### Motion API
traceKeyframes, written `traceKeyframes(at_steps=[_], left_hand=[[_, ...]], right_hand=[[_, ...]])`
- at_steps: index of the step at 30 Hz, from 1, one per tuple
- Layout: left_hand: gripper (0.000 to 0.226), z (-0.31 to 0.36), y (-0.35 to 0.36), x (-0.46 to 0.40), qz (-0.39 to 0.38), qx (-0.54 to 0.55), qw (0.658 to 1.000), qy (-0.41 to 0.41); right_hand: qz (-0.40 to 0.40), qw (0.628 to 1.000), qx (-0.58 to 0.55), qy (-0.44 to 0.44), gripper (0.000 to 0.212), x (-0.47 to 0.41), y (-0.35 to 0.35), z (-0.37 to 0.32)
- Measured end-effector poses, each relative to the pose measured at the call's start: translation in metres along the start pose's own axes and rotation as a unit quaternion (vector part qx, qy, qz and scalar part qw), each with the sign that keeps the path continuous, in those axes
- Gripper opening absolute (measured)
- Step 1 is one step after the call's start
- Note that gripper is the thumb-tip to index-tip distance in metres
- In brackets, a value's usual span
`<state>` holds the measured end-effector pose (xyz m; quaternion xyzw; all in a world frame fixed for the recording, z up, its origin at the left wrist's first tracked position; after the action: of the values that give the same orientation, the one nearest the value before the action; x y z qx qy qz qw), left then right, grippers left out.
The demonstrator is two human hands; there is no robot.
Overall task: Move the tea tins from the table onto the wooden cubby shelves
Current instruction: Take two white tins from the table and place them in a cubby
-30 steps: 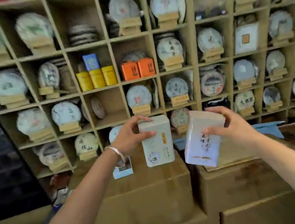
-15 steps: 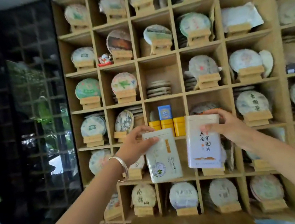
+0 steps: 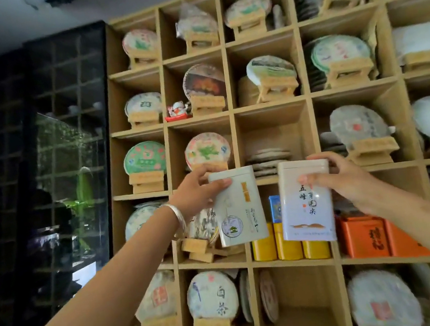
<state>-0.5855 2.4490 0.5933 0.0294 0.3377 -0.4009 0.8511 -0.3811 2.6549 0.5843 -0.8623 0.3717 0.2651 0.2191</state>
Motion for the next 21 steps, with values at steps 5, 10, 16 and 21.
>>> traceKeyframes(at_steps=[5, 10, 16, 21], left_hand=[[0.022, -0.012, -0.006, -0.075, -0.023, -0.003, 0.999, 0.026], [0.02, -0.023, -0.011, -0.151, -0.058, -0.033, 0.996, 0.057], [0.025, -0.036, -0.013, -0.207, -0.086, -0.044, 0.992, 0.079], [0.028, -0.06, -0.02, -0.23, -0.109, -0.044, 0.991, 0.056]], right_hand=[[0.026, 0.998, 0.045, -0.019, 0.054, -0.067, -0.001, -0.005], [0.072, 0.994, 0.073, -0.036, 0.054, -0.129, -0.006, -0.004], [0.106, 0.989, 0.099, -0.028, 0.051, -0.191, -0.018, 0.011], [0.122, 0.99, 0.069, -0.019, 0.054, -0.234, -0.013, 0.03]])
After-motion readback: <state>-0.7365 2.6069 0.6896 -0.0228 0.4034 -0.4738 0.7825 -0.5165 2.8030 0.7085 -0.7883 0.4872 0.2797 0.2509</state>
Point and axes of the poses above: each hand's wrist, its own x-axis away from the middle knuckle, its own y-axis out of the palm, z = x × y, the point moved 1 cm from there along -x, towards the middle knuckle
